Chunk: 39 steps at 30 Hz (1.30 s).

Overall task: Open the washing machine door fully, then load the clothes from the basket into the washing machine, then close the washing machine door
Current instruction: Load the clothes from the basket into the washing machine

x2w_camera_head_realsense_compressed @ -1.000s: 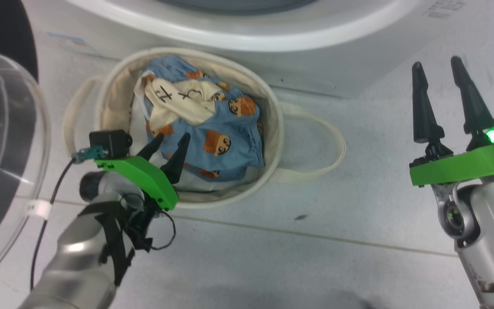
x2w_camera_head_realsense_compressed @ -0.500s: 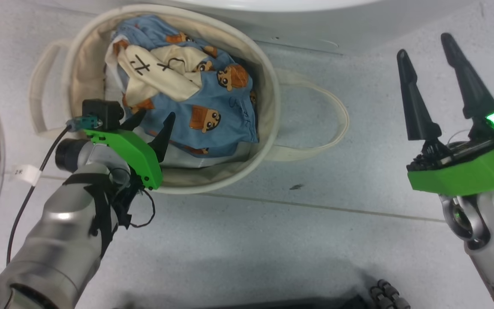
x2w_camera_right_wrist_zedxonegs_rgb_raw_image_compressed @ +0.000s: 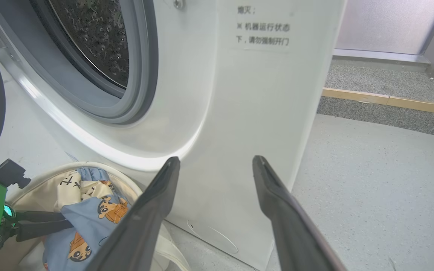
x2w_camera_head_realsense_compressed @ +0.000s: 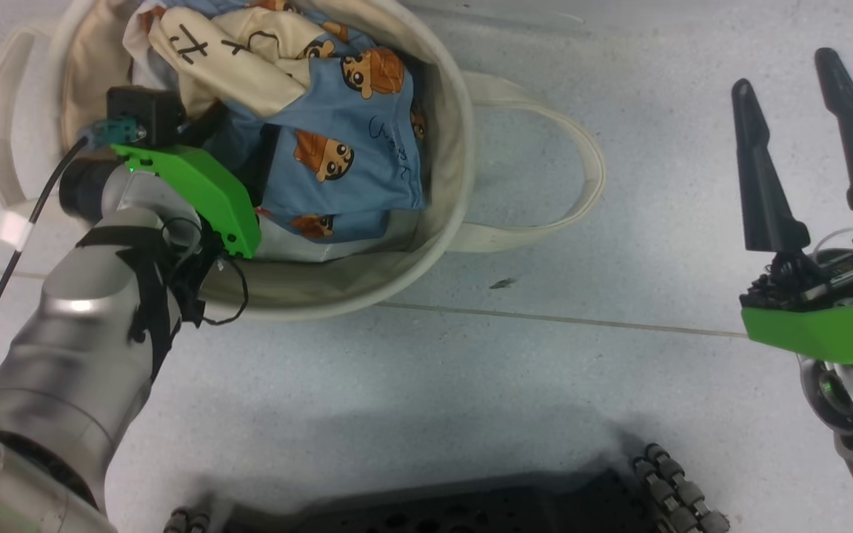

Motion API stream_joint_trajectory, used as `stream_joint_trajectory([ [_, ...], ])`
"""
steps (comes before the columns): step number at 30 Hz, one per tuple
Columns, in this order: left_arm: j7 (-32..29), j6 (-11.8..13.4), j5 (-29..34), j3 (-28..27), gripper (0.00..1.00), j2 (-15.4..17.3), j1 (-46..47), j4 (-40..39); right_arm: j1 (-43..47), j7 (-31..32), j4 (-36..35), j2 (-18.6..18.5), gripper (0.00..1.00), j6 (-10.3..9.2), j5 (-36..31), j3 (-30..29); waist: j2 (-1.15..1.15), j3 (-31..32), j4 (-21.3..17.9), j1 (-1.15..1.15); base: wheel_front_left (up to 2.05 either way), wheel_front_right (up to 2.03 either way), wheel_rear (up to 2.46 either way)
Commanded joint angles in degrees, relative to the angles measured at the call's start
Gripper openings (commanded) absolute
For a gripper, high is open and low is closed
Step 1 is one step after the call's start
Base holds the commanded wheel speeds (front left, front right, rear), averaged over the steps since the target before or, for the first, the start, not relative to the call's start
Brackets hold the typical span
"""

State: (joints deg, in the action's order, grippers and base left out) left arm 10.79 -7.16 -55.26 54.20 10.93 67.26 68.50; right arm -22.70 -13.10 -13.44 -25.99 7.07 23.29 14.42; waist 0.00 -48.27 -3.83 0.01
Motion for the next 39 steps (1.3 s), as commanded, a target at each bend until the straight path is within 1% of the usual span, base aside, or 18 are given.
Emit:
stream_joint_trajectory([
  [1, 0.8, -0.3, -0.6, -0.4, 0.91, 1.7, 0.1, -0.3, 2.8, 0.2, -1.9, -0.8, 1.0, 0.42, 0.0, 0.3, 0.0, -0.2, 0.1, -0.01, 0.0, 0.0, 0.0],
  [2, 0.9, -0.3, -0.9, -0.1, 0.11, 1.7, 0.3, -0.3, 3.0, 0.3, -1.9, -0.7, 1.0, 0.42, 0.0, 0.1, 0.0, -0.3, 0.1, -0.01, 0.0, 0.0, 0.0],
  [3, 0.9, -0.3, -1.3, 0.1, 0.0, 1.7, 0.4, -0.3, 3.1, 0.3, -1.9, -0.6, 1.0, 0.42, -0.1, 0.0, 0.0, -0.3, 0.2, -0.01, 0.0, 0.0, 0.0],
  [9, 2.0, -0.3, -3.5, 1.7, 0.0, 1.0, 0.5, -1.3, 2.8, 0.1, -0.5, 0.2, 1.0, 0.42, 0.0, -0.2, 0.0, 0.5, 1.3, -0.01, 0.0, 0.0, 0.0],
  [14, 3.2, -0.3, -4.6, 3.5, 0.0, 0.5, -0.6, -2.3, 1.7, -0.5, 2.5, 1.2, 1.0, 0.42, 1.0, 0.8, 0.0, 2.6, 2.4, -0.01, 0.0, 0.0, 0.0],
  [18, 4.0, -0.3, -4.9, 4.2, 0.0, 0.3, -2.0, -2.8, 0.6, -1.1, 6.1, 2.0, 1.0, 0.42, 2.2, 2.2, 0.0, 5.6, 3.0, -0.01, 0.0, 0.0, 0.0],
  [21, 4.2, -0.3, -5.1, 3.3, 0.0, 0.6, -3.7, -4.6, 0.1, -1.5, 9.0, 2.8, 1.0, 0.42, 3.3, 3.1, 0.0, 8.7, 3.4, -0.01, 0.0, 0.0, 0.0],
  [25, 4.2, -0.3, -3.3, -0.4, 0.0, 1.7, -7.4, -8.1, -0.2, -1.8, 13.1, 3.8, 1.0, 0.42, 4.8, 4.6, 0.0, 13.4, 3.7, -0.01, 0.0, 0.0, 0.0],
  [28, 4.2, -0.3, -0.7, -4.2, 0.0, 2.5, -11.1, -10.8, 0.6, -1.9, 16.0, 4.7, 1.0, 0.42, 5.9, 5.4, 0.0, 17.4, 4.0, -0.01, 0.0, 0.0, 0.0],
  [29, 4.2, -0.3, -0.7, -4.2, 0.0, 2.5, -11.1, -10.8, 0.6, -1.9, 16.0, 4.7, 1.0, 0.42, 5.9, 5.4, 0.0, 17.4, 4.0, -0.01, 0.0, 0.0, 0.0],
  [30, 4.2, -0.3, 0.3, -5.8, 0.0, 2.7, -12.4, -11.8, 1.1, -1.9, 16.9, 5.2, 1.0, 0.42, 6.4, 5.4, 0.0, 18.8, 4.2, -0.01, 0.0, 0.0, 0.0],
  [32, 4.2, -0.3, 1.8, -9.7, 0.0, 2.9, -15.3, -13.5, 2.4, -1.9, 18.6, 6.1, 1.0, 0.42, 7.4, 4.9, 0.0, 21.4, 4.5, -0.01, 0.0, 0.0, 0.0],
  [35, 4.2, -0.3, 5.4, -14.1, 0.0, 2.8, -19.4, -16.4, 5.0, -1.9, 21.0, 7.7, 1.0, 0.42, 8.7, 3.5, 0.0, 25.3, 5.1, -0.01, 0.0, 0.0, 0.0],
  [39, 4.2, -0.3, 10.6, -20.5, 0.0, 2.8, -24.5, -21.1, 8.0, -1.9, 23.1, 8.9, 1.0, 0.42, 8.6, 1.2, 0.0, 30.3, 5.3, -0.01, 0.0, 0.0, 0.0],
])
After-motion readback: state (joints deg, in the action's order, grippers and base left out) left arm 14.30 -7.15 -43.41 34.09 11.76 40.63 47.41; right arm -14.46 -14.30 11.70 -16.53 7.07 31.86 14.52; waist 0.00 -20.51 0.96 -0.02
